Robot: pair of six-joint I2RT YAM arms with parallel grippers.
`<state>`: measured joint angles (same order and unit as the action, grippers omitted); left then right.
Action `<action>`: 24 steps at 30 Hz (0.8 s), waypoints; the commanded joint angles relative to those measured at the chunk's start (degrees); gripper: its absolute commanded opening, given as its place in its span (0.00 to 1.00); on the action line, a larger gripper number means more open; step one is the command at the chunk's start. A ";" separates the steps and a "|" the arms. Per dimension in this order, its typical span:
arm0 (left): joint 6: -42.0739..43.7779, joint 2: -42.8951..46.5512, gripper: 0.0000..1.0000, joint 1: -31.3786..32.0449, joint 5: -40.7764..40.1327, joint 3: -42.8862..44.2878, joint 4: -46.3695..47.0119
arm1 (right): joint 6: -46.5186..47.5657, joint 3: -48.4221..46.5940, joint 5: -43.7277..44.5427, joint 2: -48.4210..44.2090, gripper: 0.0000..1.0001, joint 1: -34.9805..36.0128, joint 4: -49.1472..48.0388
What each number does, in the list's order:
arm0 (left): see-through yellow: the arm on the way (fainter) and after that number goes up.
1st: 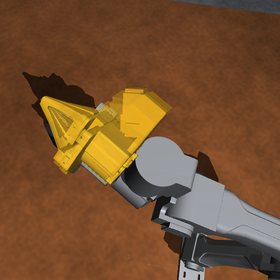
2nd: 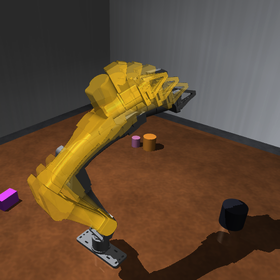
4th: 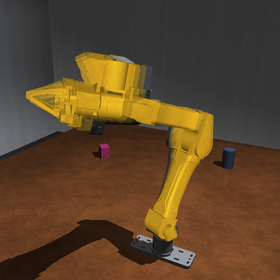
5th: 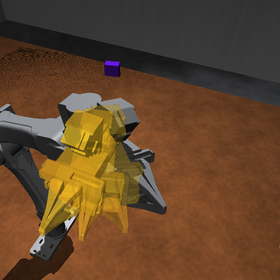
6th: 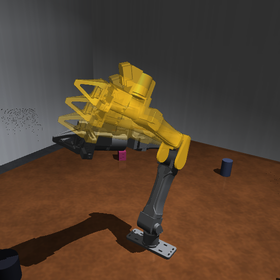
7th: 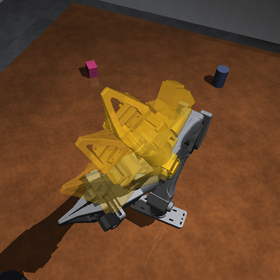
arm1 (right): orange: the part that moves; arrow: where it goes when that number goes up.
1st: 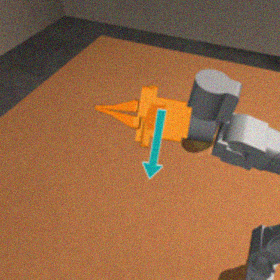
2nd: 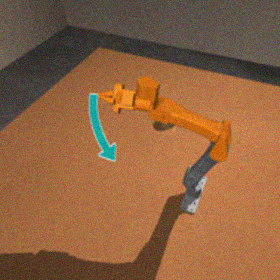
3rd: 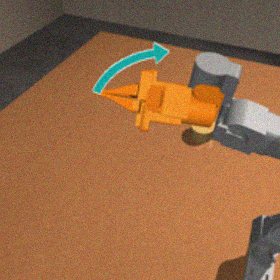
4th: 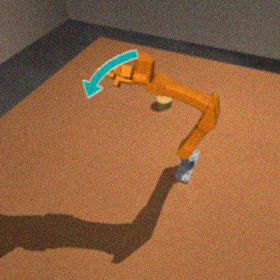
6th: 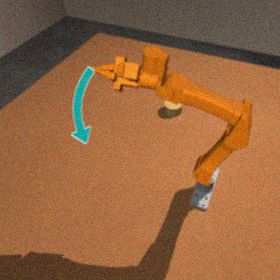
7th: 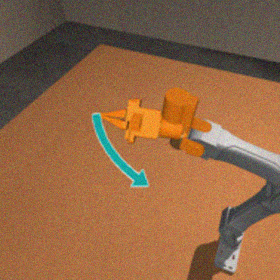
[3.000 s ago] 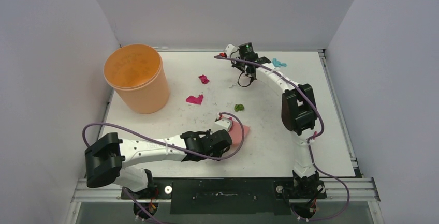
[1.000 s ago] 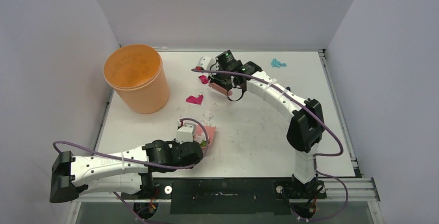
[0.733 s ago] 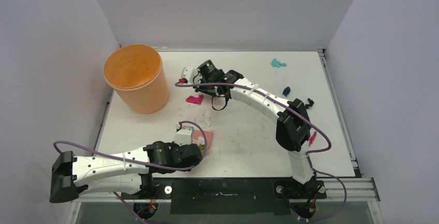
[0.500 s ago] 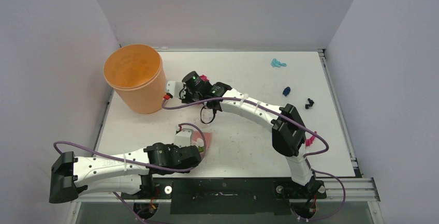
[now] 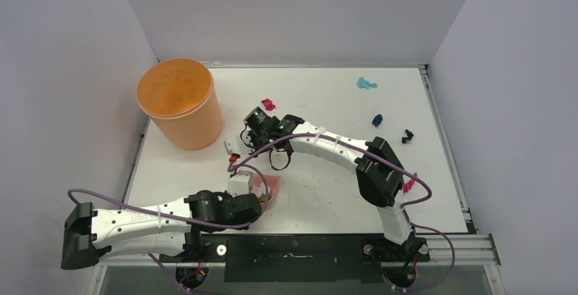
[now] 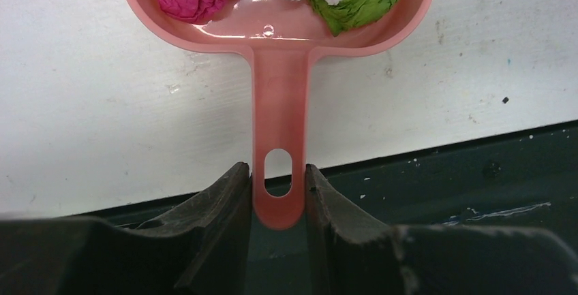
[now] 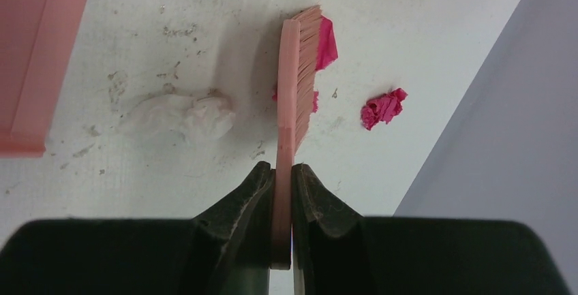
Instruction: Sweep away the paper scraps from the table
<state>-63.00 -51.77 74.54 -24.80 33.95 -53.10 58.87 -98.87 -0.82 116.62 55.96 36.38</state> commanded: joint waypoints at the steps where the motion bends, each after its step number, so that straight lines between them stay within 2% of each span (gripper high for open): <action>1: -0.68 0.64 0.00 0.25 -0.52 -0.23 1.89 | 3.32 2.57 -1.38 -6.94 0.05 0.33 11.92; 8: 1.73 -0.60 0.00 0.16 -0.26 -1.25 5.27 | -5.85 9.04 -7.77 -16.74 0.05 0.33 15.98; 11: 2.68 -1.98 0.00 0.16 0.38 -1.17 6.77 | -11.60 11.96 -9.22 -20.54 0.05 -0.56 12.59; 14: 3.38 -3.37 0.00 0.10 1.05 -1.02 7.95 | -20.02 11.60 -6.07 -22.48 0.05 -4.38 6.47; 18: 4.55 -4.58 0.00 0.08 1.58 -0.36 9.00 | -29.51 5.52 -2.96 -19.77 0.05 -10.61 5.88; 21: 5.24 -5.47 0.00 0.02 1.36 0.11 9.68 | -33.30 6.82 3.27 -19.09 0.05 -10.57 3.49; 24: 6.57 -6.92 0.00 -0.82 1.26 0.94 10.55 | -36.36 8.98 4.98 -17.53 0.05 -10.20 2.25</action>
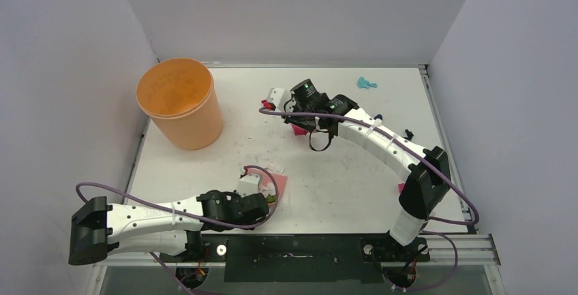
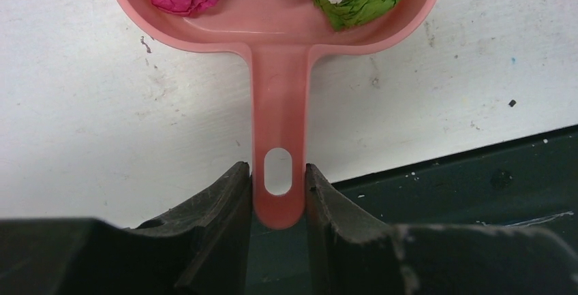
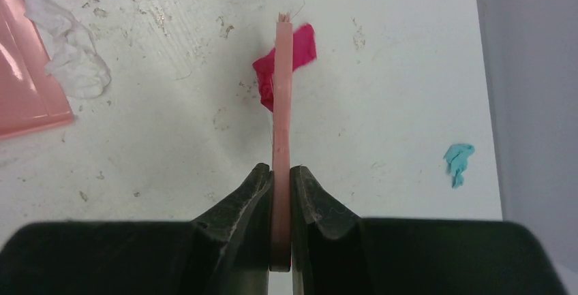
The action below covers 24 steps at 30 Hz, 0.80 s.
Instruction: Sweep away the paper scraps from the table
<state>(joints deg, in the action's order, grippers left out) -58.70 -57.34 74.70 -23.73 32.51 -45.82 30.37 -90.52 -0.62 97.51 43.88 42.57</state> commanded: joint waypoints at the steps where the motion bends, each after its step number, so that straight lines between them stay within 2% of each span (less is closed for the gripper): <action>1: 2.72 -1.92 0.00 -1.43 0.44 2.57 3.67 | -8.93 0.69 4.63 2.41 0.05 2.03 -3.65; 7: 5.54 -5.21 0.00 -4.31 2.57 3.62 6.55 | -11.96 0.43 -2.14 5.93 0.05 4.10 -1.03; 14: 7.81 -6.37 0.00 -6.06 3.33 4.25 8.08 | -14.65 -2.80 -22.39 3.79 0.05 5.35 6.26; 21: 8.42 -6.20 0.00 -6.44 2.81 2.91 10.07 | -17.52 -3.84 -35.30 0.14 0.05 2.35 10.13; 24: 8.49 -4.64 0.00 -6.43 2.01 1.33 11.29 | -16.17 -9.23 -36.77 0.32 0.05 -0.96 14.96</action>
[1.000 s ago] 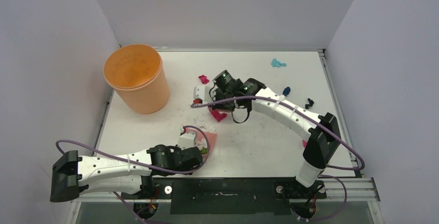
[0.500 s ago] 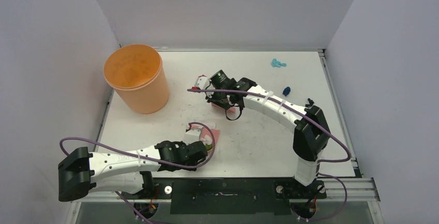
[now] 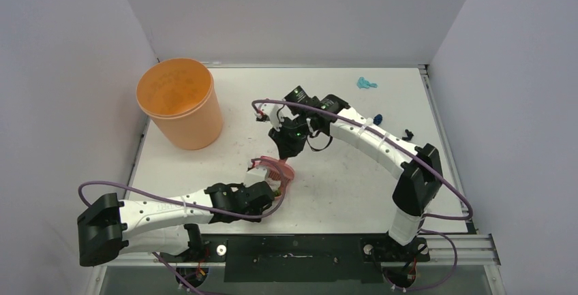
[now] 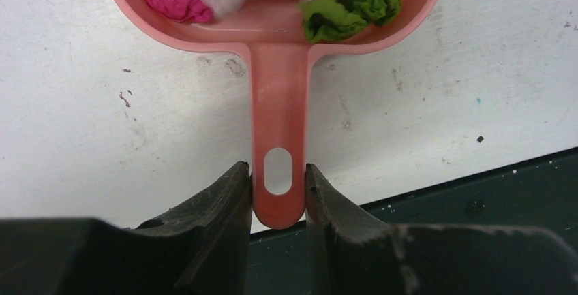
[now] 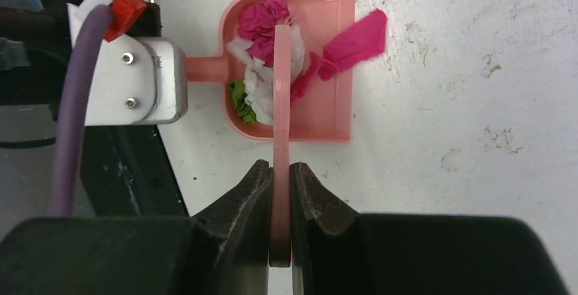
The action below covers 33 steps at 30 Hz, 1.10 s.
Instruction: Sweep away the paper scraps from the table
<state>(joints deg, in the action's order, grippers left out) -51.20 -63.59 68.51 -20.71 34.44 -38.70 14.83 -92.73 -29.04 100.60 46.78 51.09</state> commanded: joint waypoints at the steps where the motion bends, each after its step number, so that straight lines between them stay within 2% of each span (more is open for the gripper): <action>1: 1.09 2.41 0.00 -0.29 -1.20 -1.18 4.69 | 0.18 -8.93 -9.79 -2.87 0.05 -5.93 7.43; 7: 1.50 6.96 0.00 0.06 -1.69 -2.79 5.36 | 2.46 -16.46 -20.69 -1.24 0.05 -18.38 11.13; 10: 1.24 8.64 0.00 0.32 -2.24 -2.79 3.39 | 2.88 -19.38 -20.66 0.28 0.05 -21.51 11.92; 12: 0.86 9.51 0.00 0.47 -2.53 -2.94 2.51 | 2.12 -18.11 -16.15 -0.44 0.05 -22.12 8.80; 16: -0.27 9.41 0.00 0.47 -1.52 -2.46 0.36 | -1.66 -8.49 0.90 -5.09 0.05 -20.84 -4.70; 20: -0.92 6.80 0.00 1.19 0.31 1.67 -6.84 | 2.73 0.77 17.54 -7.23 0.05 -16.22 -14.73; 22: -1.28 5.75 0.00 2.14 0.61 3.63 -9.15 | 3.29 3.12 20.22 -6.83 0.05 -14.67 -16.87; 27: -1.89 4.27 0.00 2.24 1.00 5.79 -11.39 | -0.21 5.17 16.53 -4.75 0.05 -10.72 -18.65; 33: -0.80 1.84 0.00 1.20 1.46 5.62 -8.84 | -4.02 4.62 0.03 -0.86 0.05 -6.05 -15.16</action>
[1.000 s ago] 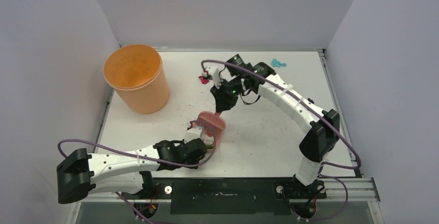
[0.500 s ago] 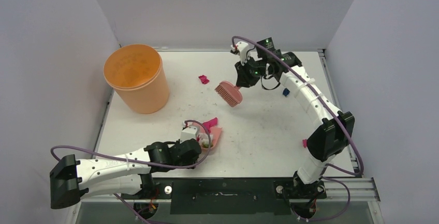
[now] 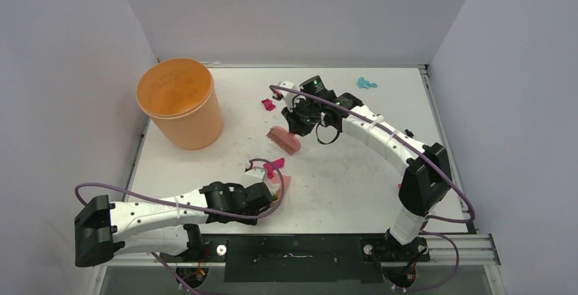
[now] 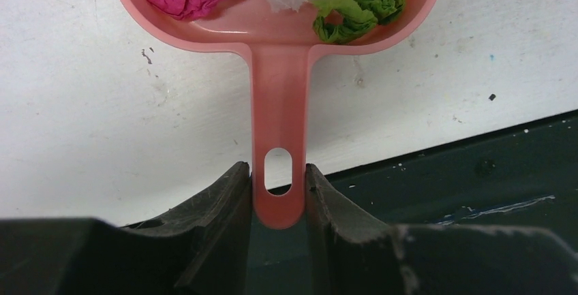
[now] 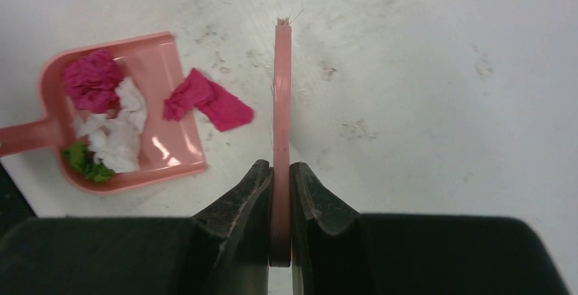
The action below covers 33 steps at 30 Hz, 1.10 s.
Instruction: Sweep away the paper scraps from the table
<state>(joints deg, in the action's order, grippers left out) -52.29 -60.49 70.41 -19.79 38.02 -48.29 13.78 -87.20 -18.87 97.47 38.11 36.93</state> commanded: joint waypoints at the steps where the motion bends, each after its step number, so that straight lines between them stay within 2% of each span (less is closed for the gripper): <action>1: 0.78 -1.63 0.00 -1.36 0.93 1.99 1.27 | -2.92 -0.89 -11.33 2.48 0.05 3.27 -0.39; 9: 4.10 -2.53 0.00 -4.49 1.85 1.46 4.47 | -1.09 -1.64 -20.12 0.99 0.05 4.87 7.27; 16: 5.43 -0.91 0.00 -4.43 -0.17 -1.09 9.90 | -0.10 -1.41 -15.95 -6.47 0.05 3.11 8.71; 22: 5.19 2.17 0.00 -3.96 -3.30 -5.39 15.97 | -2.00 5.00 -15.82 -17.08 0.05 -2.82 5.32; 27: 6.84 2.15 0.00 -2.87 -5.13 -7.41 21.48 | -0.91 7.78 -12.93 -21.95 0.05 -5.90 5.25; 33: 7.51 0.66 0.00 -1.96 -6.02 -7.04 22.67 | -7.51 16.09 -14.85 -28.79 0.05 -15.86 -2.66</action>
<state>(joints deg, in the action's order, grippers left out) -45.98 -59.44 67.77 -23.53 30.24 -30.48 11.27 -75.22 -33.23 72.95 28.36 41.85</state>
